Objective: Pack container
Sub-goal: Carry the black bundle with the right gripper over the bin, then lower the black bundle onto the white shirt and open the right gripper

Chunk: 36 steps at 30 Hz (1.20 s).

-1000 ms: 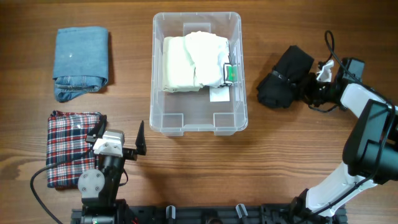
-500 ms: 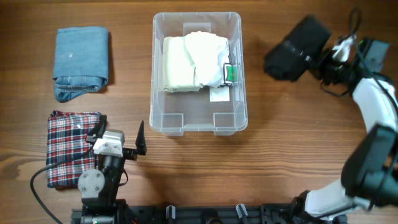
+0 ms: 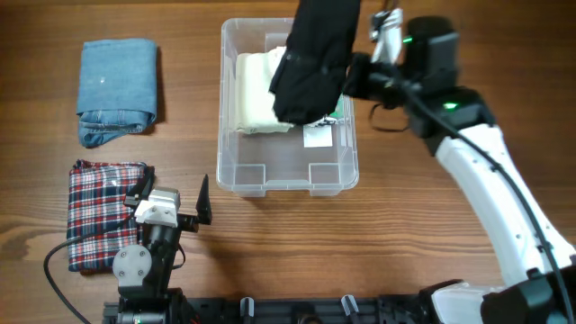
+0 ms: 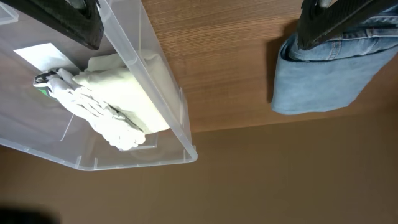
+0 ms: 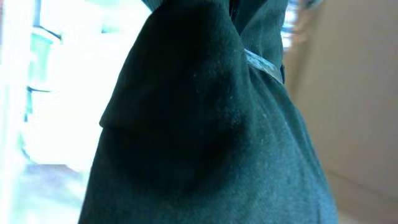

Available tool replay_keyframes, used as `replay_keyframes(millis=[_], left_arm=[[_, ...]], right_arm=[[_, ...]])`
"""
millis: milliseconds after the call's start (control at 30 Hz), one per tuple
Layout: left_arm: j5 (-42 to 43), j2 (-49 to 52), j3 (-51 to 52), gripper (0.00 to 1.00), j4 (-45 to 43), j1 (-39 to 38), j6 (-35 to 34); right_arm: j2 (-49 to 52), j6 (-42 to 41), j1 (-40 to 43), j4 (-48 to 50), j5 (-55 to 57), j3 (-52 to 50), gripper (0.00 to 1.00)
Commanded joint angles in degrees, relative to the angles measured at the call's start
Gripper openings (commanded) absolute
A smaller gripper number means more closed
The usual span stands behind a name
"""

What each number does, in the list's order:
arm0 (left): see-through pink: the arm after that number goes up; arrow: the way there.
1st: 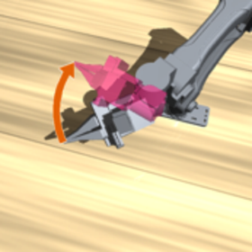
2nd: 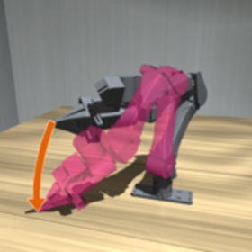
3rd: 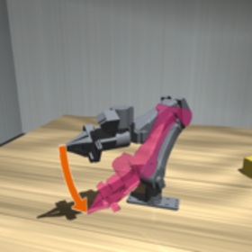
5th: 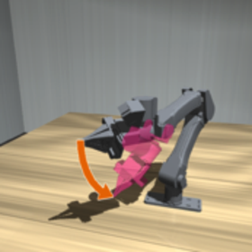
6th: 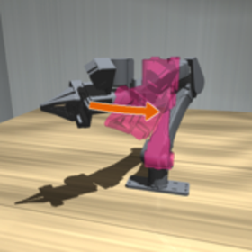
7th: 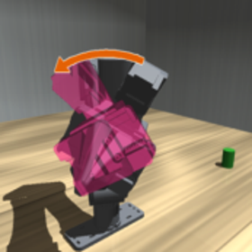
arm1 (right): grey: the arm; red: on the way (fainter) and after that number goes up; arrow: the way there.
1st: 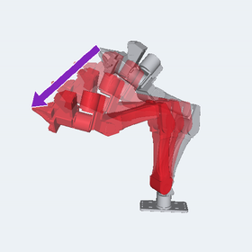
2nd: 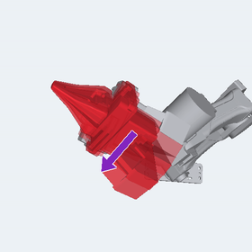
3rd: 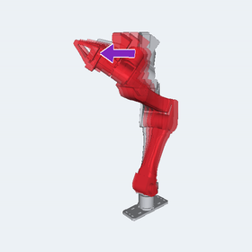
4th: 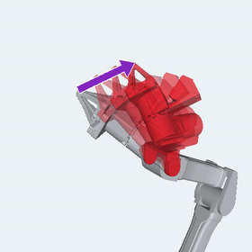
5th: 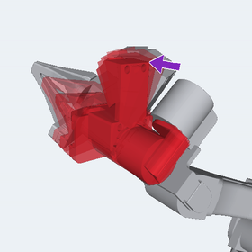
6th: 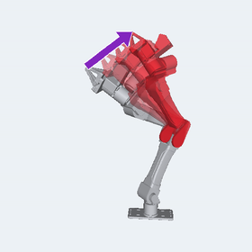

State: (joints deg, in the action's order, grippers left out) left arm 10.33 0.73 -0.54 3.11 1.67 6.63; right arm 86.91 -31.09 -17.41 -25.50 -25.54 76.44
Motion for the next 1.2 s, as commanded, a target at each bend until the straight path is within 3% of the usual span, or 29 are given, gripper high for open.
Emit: replay_keyframes(millis=[0,167,567,800,967,1167], left_arm=[[-0.35,-0.57,0.22,1.0,0.35,0.48,0.66],[-0.35,-0.57,0.22,1.0,0.35,0.48,0.66],[-0.37,-0.57,0.22,1.0,0.35,0.48,0.66],[-0.35,-0.57,0.22,1.0,0.35,0.48,0.66],[-0.35,-0.57,0.22,1.0,0.35,0.48,0.66],[-0.35,-0.57,0.22,1.0,0.35,0.48,0.66]], right_arm=[[2.47,1.62,-2.91,-1.81,18.32,0.81,0.04],[4.72,2.67,-8.2,-4.87,36.54,0.81,0.04],[8.52,8.7,-16.26,-3.72,60.5,0.98,0.04],[8.52,10.1,-17.46,-1.16,60.54,1.95,0.11],[8.5,10.47,-17.44,-1.62,54.77,5.35,0.09],[8.5,9.75,-17.4,-15.23,47.89,20.06,0.04]])
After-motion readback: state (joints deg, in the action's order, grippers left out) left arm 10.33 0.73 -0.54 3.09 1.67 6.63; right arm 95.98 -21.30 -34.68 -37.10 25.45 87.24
